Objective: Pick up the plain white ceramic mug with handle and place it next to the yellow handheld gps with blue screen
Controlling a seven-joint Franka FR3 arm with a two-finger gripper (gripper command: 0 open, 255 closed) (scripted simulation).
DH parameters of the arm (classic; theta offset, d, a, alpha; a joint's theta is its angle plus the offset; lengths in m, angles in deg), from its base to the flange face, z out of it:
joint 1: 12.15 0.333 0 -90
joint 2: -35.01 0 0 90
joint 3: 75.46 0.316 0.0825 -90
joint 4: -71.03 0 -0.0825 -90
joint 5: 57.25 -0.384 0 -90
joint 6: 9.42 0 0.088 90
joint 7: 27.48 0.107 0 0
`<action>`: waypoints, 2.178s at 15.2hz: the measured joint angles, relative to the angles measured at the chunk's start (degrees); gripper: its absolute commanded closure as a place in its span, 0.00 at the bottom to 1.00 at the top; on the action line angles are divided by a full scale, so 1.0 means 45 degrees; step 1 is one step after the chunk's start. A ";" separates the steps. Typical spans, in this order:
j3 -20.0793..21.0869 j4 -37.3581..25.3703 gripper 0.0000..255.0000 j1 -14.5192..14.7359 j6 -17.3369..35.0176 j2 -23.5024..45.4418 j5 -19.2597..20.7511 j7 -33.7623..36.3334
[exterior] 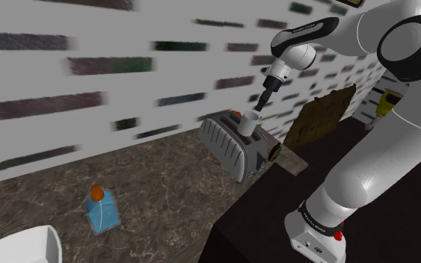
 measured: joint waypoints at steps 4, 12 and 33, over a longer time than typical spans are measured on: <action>0.0000 0.0012 0.00 0.0000 0.0019 0.0006 -0.0005 -0.0008; 0.0000 0.0012 1.00 0.0000 0.0019 0.0006 -0.0005 -0.0008; 0.3233 0.3339 0.00 0.0967 0.5410 -0.1109 0.5987 1.2274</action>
